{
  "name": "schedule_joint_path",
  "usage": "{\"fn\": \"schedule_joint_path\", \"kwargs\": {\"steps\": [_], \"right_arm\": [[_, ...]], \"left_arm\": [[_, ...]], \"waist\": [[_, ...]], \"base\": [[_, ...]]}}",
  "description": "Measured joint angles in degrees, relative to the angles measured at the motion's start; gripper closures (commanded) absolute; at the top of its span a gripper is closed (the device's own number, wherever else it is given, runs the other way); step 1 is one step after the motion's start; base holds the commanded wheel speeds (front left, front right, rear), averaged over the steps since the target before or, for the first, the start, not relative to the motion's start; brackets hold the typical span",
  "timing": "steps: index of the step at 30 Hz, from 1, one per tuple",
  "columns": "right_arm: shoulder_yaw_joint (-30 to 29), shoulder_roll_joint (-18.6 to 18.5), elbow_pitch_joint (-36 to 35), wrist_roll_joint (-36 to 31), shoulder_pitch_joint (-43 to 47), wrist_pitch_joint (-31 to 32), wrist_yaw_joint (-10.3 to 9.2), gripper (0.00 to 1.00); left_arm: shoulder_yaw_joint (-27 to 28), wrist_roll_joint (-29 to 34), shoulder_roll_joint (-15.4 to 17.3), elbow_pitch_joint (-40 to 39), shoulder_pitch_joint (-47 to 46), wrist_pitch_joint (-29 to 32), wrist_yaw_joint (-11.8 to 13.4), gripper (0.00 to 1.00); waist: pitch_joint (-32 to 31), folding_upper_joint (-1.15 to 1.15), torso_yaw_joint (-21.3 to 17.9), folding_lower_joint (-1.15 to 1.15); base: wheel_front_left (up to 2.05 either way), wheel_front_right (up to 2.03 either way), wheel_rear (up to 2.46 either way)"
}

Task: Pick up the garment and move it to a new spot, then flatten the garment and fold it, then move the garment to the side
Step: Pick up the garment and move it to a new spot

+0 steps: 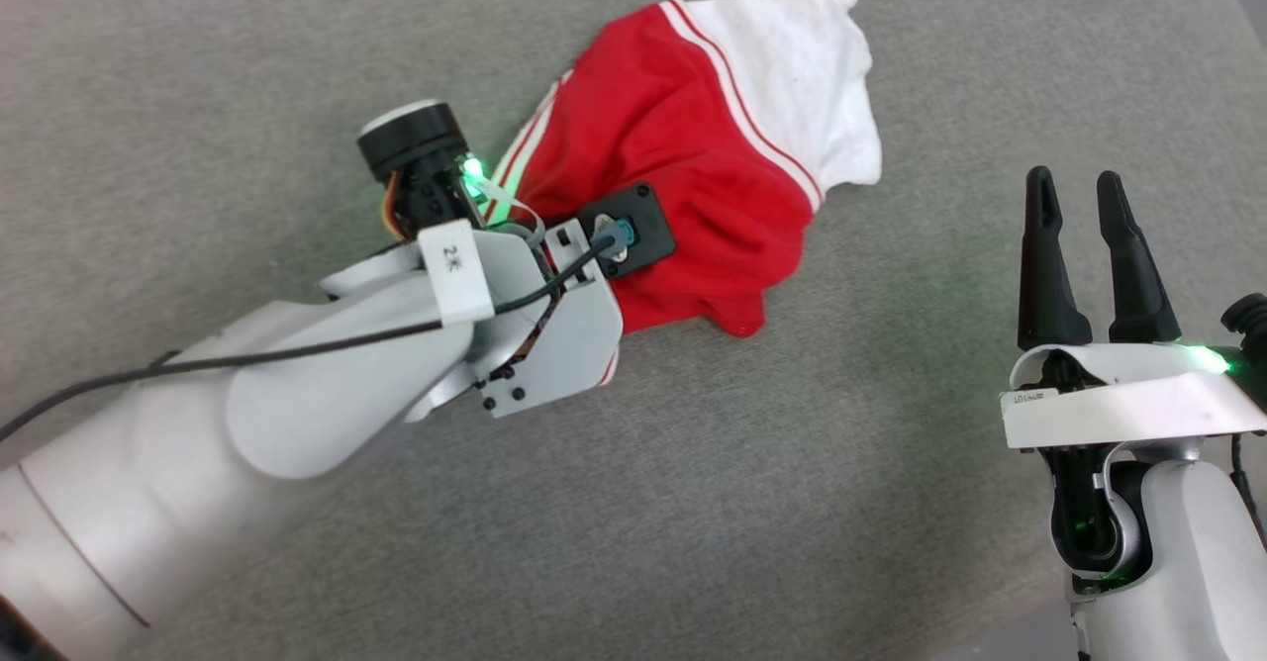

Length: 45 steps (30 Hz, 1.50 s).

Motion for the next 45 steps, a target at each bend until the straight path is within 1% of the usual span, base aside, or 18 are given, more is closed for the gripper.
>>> {"fn": "schedule_joint_path", "kwargs": {"steps": [2, 6, 9, 13, 14, 15, 16, 17, 18, 19, 20, 24, 31, 35, 37, 39, 43, 45], "right_arm": [[0.3, 0.0, 0.0, 0.5, 0.0, 0.0, 0.00, 0.00], [0.9, 0.0, -0.1, 1.2, 0.0, 0.0, 0.00, 0.00], [1.1, 0.0, -0.1, 1.6, 0.0, 0.0, 0.00, 0.00], [1.5, 0.0, -0.1, 2.3, 0.0, 0.0, 0.00, 0.00], [1.6, 0.0, -0.1, 2.4, 0.0, 0.0, 0.00, 0.00], [1.7, 0.0, -0.1, 2.4, -0.1, 0.0, 0.00, 0.00], [1.8, 0.0, -0.1, 2.4, -0.2, 0.0, 0.00, 0.00], [1.9, 0.0, -0.1, 2.4, -0.2, 0.0, 0.00, 0.00], [1.9, 0.0, 0.0, 2.4, -0.3, 0.0, 0.00, 0.00], [1.9, 0.0, 0.0, 2.3, -0.4, 0.0, 0.00, 0.00], [1.9, 0.0, 0.1, 2.0, -0.4, 0.0, 0.00, 0.00], [1.5, 0.0, 0.7, 0.4, -0.6, 0.0, 0.00, 0.00], [0.7, 0.0, 1.5, -3.8, -0.6, 0.0, 0.00, 0.00], [0.3, 0.0, 2.2, -6.6, -0.9, 0.0, 0.00, 0.00], [-0.1, 0.0, 2.5, -7.8, -1.1, 0.0, 0.00, 0.00], [-0.5, 0.0, 2.9, -8.9, -1.2, 0.0, 0.00, 0.00], [-1.7, 0.1, 4.0, -11.3, -0.8, 0.0, 0.00, 0.00], [-2.4, 0.1, 4.7, -12.2, 0.3, 0.0, 0.00, 0.00]], "left_arm": [[0.2, -0.1, 0.4, -0.2, 0.2, 2.7, 0.0, 1.00], [0.5, -3.9, 1.6, -0.7, -0.5, 6.3, 0.0, 1.00], [0.7, -4.8, 2.3, -2.0, -0.9, 8.7, 0.0, 1.00], [0.8, -5.1, 3.1, -3.1, -1.3, 9.6, 0.0, 1.00], [0.8, -5.2, 3.1, -3.1, -1.3, 9.6, 0.0, 0.96], [0.8, -5.6, 3.1, -3.1, -1.5, 9.5, 0.0, 0.73], [0.8, -5.7, 3.1, -3.0, -1.5, 9.1, 0.0, 0.54], [0.7, -6.2, 3.0, -2.9, -1.6, 8.4, 0.0, 0.38], [0.6, -6.7, 3.0, -2.7, -1.9, 7.4, 0.0, 0.18], [0.4, -7.0, 3.0, -2.5, -2.2, 6.5, 0.0, 0.07], [0.3, -7.8, 2.9, -2.2, -2.5, 5.2, 0.0, 0.01], [-0.1, -11.1, 2.3, -0.9, -3.8, 0.7, 0.0, 0.00], [-0.2, -17.1, 1.3, 1.5, -4.9, -9.8, 0.0, 0.00], [-0.2, -23.7, 1.0, 4.1, -3.9, -17.4, 0.0, 0.00], [-0.2, -26.3, 0.9, 6.3, -2.9, -21.2, 0.0, 0.00], [0.0, -30.3, 0.9, 8.7, -1.6, -25.6, 0.0, 0.00], [0.6, -36.6, 0.5, 13.0, 3.0, -33.6, 0.0, 0.00], [2.2, -39.5, 0.3, 15.4, 5.9, -36.2, 0.0, 0.00]], "waist": [[0.4, 0.00, -0.7, 0.00], [1.2, 0.00, -1.9, 0.00], [1.8, 0.00, -2.5, 0.00], [2.5, 0.00, -2.9, 0.00], [2.6, 0.00, -2.9, 0.00], [2.7, 0.00, -2.8, 0.00], [2.7, 0.00, -2.7, 0.00], [2.7, 0.00, -2.6, 0.00], [2.7, 0.00, -2.5, 0.00], [2.6, 0.00, -2.3, 0.00], [2.4, 0.00, -2.1, 0.00], [1.5, 0.00, -1.0, 0.00], [-0.9, 0.00, 2.3, 0.00], [-2.4, 0.00, 4.9, 0.00], [-3.1, 0.00, 6.4, 0.00], [-3.9, 0.00, 8.0, 0.00], [-5.7, 0.00, 10.9, 0.00], [-6.9, 0.00, 12.2, 0.00]], "base": [[0.00, 0.00, 0.00], [0.00, 0.00, 0.00], [0.00, 0.00, 0.00], [0.00, 0.00, 0.00], [0.00, 0.00, 0.00], [0.00, 0.00, 0.00], [0.00, 0.00, 0.00], [0.00, 0.00, 0.00], [0.00, 0.00, 0.00], [0.00, 0.00, 0.00], [0.00, 0.00, 0.00], [0.00, 0.00, 0.00], [0.00, 0.00, 0.00], [0.00, 0.00, 0.00], [0.00, 0.00, 0.00], [0.00, 0.00, 0.00], [0.00, 0.00, 0.00], [0.00, 0.00, 0.00]]}}
